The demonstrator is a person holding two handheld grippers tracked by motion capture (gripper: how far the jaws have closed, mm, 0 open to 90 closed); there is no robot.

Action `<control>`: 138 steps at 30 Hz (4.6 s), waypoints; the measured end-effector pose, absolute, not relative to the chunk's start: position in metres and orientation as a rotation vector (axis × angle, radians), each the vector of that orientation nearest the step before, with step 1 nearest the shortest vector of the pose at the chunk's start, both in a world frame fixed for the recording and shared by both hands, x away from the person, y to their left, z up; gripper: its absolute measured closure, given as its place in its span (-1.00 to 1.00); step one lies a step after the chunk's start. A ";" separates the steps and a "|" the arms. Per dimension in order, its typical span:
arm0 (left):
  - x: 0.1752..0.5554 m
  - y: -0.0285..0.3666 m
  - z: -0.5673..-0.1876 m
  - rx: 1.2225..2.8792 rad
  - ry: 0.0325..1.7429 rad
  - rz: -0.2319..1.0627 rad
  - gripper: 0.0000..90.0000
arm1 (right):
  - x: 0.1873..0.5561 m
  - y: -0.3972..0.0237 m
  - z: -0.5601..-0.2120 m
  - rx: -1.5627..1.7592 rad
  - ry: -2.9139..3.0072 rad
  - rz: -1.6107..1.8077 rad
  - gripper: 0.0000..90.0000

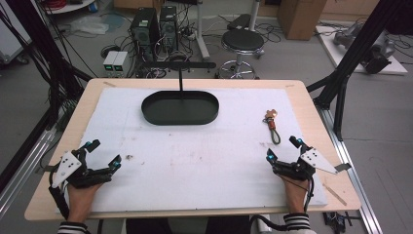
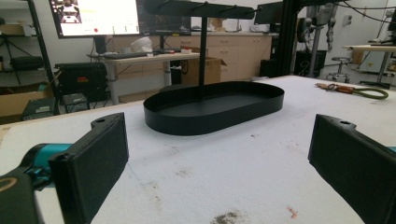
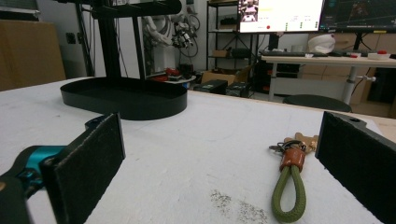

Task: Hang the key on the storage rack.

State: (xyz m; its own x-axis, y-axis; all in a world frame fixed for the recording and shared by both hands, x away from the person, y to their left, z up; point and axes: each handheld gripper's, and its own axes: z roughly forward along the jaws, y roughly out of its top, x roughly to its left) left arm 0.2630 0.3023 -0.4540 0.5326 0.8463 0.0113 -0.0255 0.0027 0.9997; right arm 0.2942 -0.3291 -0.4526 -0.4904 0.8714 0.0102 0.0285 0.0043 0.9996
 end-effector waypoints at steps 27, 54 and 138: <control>0.262 0.303 -0.454 1.408 0.764 0.805 -0.88 | 0.303 -0.330 -0.421 0.975 1.698 1.464 -0.99; 0.262 0.303 -0.454 1.405 0.762 0.807 -0.88 | 0.408 -0.325 -0.351 1.159 2.208 0.936 -0.97; 0.262 0.303 -0.454 1.400 0.763 0.805 -0.88 | 0.456 -0.304 -0.406 1.489 2.533 0.210 0.79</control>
